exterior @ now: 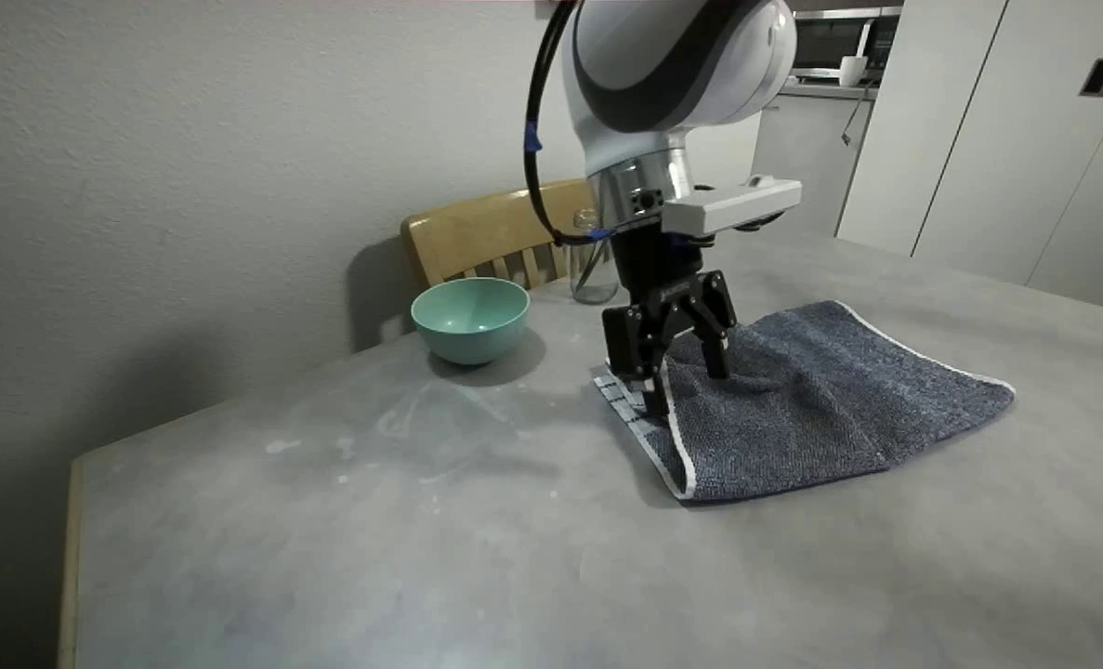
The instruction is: Unfold the towel once, fold the towel once, flip it over, unfold the towel once
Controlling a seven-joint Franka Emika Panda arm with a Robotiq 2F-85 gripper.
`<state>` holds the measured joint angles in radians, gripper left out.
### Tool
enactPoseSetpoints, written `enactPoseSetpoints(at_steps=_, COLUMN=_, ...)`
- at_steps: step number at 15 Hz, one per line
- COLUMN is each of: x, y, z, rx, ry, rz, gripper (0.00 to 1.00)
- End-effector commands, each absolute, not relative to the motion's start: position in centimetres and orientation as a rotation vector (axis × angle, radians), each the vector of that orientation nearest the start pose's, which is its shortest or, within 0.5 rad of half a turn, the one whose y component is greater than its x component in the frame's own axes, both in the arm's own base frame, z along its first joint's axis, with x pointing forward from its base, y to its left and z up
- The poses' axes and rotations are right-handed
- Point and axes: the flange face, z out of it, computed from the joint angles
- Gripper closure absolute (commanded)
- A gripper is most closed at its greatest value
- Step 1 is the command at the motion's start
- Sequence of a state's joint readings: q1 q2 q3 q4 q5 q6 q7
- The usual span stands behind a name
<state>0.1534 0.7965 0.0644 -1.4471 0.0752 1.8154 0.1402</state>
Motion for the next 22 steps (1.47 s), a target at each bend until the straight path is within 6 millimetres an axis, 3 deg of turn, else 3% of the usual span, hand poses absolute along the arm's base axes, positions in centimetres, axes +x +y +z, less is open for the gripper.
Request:
enactPoseSetpoints(at_steps=1, x=65.8, y=17.3, z=18.8, rx=-3.133, ry=0.074, rz=0.828, gripper=0.0)
enactPoseSetpoints(at_steps=3, x=65.9, y=18.2, z=19.0, rx=-3.181, ry=0.111, rz=0.88, gripper=0.0)
enactPoseSetpoints(at_steps=5, x=66.5, y=18.9, z=19.1, rx=-3.214, ry=0.028, rz=0.866, gripper=0.0)
enactPoseSetpoints(at_steps=10, x=69.6, y=19.1, z=16.0, rx=-3.204, ry=-0.295, rz=0.678, gripper=0.0)
enactPoseSetpoints(at_steps=14, x=70.3, y=18.8, z=14.2, rx=-3.17, ry=-0.375, rz=0.693, gripper=0.0)
enactPoseSetpoints(at_steps=22, x=70.2, y=20.4, z=15.5, rx=-3.191, ry=-0.366, rz=0.752, gripper=0.0)
